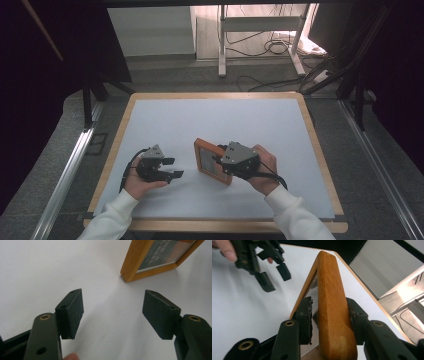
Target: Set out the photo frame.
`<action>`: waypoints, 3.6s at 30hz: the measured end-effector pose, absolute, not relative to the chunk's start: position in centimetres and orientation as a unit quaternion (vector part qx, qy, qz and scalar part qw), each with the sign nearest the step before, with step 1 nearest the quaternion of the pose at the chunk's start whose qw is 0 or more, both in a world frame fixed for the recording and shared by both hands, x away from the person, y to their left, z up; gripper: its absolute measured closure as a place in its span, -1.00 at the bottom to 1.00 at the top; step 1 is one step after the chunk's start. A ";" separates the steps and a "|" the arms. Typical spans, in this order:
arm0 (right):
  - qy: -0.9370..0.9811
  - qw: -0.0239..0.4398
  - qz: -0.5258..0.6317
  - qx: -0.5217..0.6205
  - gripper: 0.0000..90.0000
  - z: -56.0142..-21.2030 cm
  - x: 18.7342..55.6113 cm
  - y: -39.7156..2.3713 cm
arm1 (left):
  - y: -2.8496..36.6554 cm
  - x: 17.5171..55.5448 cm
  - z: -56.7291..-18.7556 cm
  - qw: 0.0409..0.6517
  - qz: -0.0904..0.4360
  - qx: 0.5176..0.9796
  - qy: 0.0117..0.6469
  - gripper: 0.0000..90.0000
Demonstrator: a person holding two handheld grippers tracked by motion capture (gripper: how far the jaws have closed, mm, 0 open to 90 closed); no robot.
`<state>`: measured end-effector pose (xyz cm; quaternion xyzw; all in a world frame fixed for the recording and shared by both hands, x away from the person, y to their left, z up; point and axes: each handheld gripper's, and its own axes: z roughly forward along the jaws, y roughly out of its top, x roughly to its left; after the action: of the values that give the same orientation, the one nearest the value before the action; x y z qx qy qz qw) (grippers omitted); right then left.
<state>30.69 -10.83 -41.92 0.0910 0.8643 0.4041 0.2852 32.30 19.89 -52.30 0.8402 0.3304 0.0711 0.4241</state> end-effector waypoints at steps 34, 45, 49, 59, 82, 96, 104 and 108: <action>0.845 0.298 0.392 0.207 -0.25 -42.8 35.1 -12.4 | 19.8 32.3 -52.4 0.423 0.070 0.842 0.328 -0.29; 0.816 0.266 0.438 0.268 -0.47 -42.9 33.2 -15.1 | 19.7 32.2 -52.4 0.423 0.072 0.842 0.327 -0.29; 0.809 0.254 0.444 0.288 -0.47 -43.8 32.4 -16.4 | 19.7 32.2 -52.4 0.422 0.070 0.842 0.328 -0.30; 0.819 0.205 0.432 0.319 -0.23 -46.4 30.7 -18.0 | 19.6 32.2 -52.5 0.422 0.071 0.843 0.327 -0.30; 0.886 0.141 0.366 0.248 0.99 -51.0 28.0 -14.5 | 19.6 32.1 -52.5 0.421 0.072 0.844 0.325 -0.30; 0.892 0.142 0.348 0.250 1.00 -52.2 29.2 -12.5 | 19.5 32.1 -52.6 0.420 0.071 0.844 0.325 -0.30; 0.892 0.138 0.347 0.256 1.00 -52.3 29.5 -13.1 | 19.5 32.1 -52.6 0.420 0.070 0.845 0.324 -0.30; 0.888 0.141 0.348 0.265 1.00 -52.3 29.8 -13.7 | 19.5 32.0 -52.6 0.422 0.070 0.844 0.323 -0.30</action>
<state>29.76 -13.70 -52.26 0.2648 0.8883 0.3476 0.1412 32.04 19.48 -52.57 0.8443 0.3234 0.0704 0.4215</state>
